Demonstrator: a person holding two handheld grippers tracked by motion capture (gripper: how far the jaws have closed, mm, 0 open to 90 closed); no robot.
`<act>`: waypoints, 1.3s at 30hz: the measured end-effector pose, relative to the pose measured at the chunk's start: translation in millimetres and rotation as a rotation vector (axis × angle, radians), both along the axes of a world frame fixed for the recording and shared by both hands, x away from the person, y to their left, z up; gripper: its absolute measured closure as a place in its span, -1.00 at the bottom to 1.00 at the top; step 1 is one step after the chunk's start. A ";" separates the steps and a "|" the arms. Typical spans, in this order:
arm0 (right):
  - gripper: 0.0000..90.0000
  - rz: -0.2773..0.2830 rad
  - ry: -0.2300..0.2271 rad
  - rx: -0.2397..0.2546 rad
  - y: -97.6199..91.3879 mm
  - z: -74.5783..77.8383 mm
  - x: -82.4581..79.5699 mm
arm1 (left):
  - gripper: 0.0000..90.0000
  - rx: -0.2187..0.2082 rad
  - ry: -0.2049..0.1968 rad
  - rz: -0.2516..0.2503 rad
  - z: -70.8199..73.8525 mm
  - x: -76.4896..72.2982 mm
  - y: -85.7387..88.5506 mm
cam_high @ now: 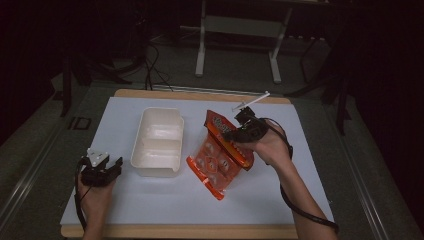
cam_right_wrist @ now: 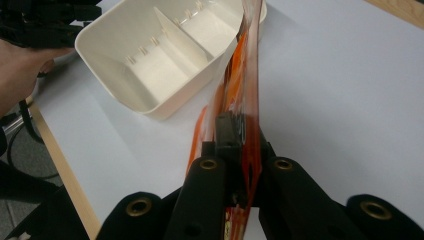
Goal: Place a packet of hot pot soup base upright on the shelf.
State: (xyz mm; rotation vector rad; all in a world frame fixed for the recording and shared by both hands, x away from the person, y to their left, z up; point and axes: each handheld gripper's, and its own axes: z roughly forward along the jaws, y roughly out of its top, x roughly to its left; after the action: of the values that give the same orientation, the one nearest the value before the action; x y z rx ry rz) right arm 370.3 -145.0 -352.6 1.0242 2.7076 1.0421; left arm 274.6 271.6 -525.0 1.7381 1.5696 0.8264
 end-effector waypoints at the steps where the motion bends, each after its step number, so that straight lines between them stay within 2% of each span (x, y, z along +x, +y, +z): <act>1: 1.00 0.000 0.000 0.000 0.0 0.0 0.0 | 0.16 0.001 0.000 0.000 0.1 -0.1 0.1; 18: 1.00 -0.013 -0.024 0.022 4.4 7.3 -3.3 | 0.16 -0.001 -0.004 0.002 0.7 -0.7 0.7; 31: 1.00 -0.033 -0.066 0.046 7.3 14.2 -4.3 | 0.16 -0.002 -0.007 0.004 1.0 -0.8 0.7; 36: 1.00 -0.057 -0.082 0.054 8.9 15.7 -3.0 | 0.16 -0.002 -0.007 0.003 1.1 -0.8 0.9; 39: 1.00 -0.075 -0.106 0.059 9.6 17.1 -2.7 | 0.16 -0.002 -0.008 0.003 1.1 -0.8 1.1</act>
State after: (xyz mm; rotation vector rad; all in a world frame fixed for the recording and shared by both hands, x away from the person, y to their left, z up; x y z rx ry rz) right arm 367.6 -135.4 -335.5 1.0387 2.5495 1.1355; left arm 273.8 272.7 -523.8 1.7301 1.5676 0.8320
